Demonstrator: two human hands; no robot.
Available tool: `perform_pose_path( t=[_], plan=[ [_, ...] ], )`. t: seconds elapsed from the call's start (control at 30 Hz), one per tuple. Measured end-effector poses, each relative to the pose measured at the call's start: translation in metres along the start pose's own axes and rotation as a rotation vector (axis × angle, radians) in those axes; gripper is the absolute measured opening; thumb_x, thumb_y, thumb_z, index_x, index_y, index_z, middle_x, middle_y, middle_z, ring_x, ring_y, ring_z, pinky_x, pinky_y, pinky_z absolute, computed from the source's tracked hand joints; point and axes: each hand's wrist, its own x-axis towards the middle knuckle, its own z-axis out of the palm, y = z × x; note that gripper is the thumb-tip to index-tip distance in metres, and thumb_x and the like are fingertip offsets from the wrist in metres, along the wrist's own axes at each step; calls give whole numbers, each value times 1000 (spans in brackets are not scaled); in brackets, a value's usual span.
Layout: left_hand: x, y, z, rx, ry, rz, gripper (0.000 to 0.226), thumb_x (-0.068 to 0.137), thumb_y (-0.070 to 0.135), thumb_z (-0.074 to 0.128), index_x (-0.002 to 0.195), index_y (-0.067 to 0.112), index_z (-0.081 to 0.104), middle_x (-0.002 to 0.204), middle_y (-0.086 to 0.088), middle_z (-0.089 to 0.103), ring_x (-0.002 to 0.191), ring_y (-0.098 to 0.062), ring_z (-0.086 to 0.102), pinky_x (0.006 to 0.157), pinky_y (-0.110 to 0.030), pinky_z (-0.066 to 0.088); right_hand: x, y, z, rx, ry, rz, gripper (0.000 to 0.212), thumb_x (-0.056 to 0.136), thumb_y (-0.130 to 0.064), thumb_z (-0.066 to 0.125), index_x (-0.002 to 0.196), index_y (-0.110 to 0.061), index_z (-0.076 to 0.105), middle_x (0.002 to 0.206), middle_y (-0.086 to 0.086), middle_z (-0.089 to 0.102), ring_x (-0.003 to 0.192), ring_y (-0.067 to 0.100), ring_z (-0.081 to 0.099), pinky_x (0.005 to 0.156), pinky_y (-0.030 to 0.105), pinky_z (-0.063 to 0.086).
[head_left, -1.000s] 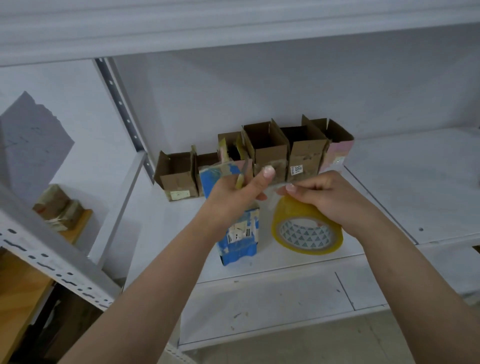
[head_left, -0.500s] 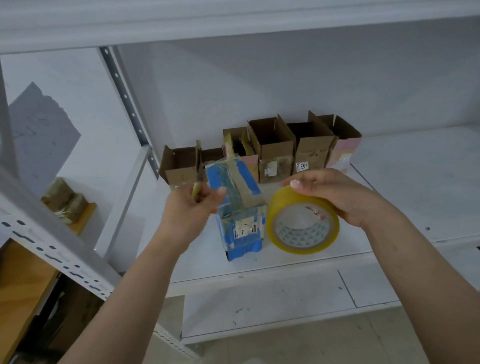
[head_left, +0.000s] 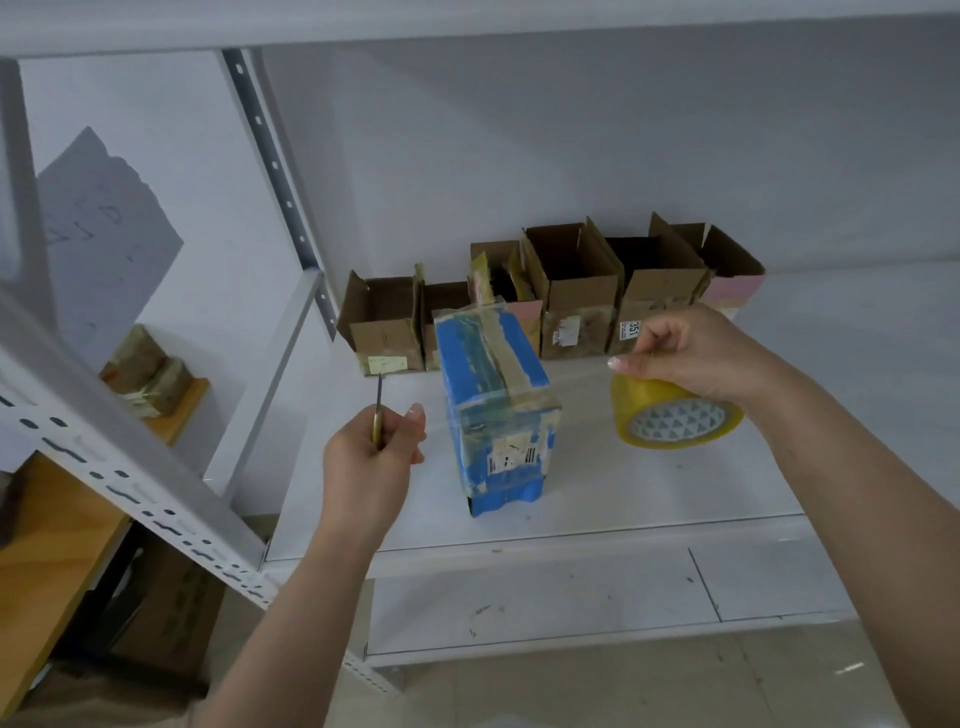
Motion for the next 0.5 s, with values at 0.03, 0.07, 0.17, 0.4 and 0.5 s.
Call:
perform_pose_path(
  t=[0.03,0.07,0.17,0.4,0.5],
  plan=[
    [1,-2,1,-1,4,-7,34,93,38,61,71,13,63,62,9,65,66,1,60,61,-20,38,2,2,1,-1,0,8,46,45,-73,70,66,-33,67,71,-3,69,79,25,65,84,51,54],
    [3,-3,1,-2,10,-17,34,93,38,61,71,12,62,62,9,65,65,1,60,61,-20,38,4,4,3,-1,0,14,45,46,-73,70,66,-33,67,71,-3,69,79,25,66,82,49,53],
    [5,-11,6,-5,19,-60,35,93,38,60,70,12,61,60,8,64,60,1,58,61,-21,37,10,16,12,-22,-7,46,37,57,-64,78,66,-30,65,72,0,69,79,26,66,82,50,53],
    [-6,-33,40,-148,-126,-323,39,94,43,57,75,10,62,54,11,53,55,-11,44,55,-25,36,12,36,61,-1,-72,121,34,70,-51,79,64,-22,63,74,1,69,79,28,67,84,50,54],
    [-8,-31,46,-239,-169,-392,40,95,44,54,72,12,58,58,5,48,47,-7,35,43,-19,31,13,33,81,1,-76,102,24,75,-40,76,65,-23,63,75,-3,68,79,23,66,83,49,54]
  ],
)
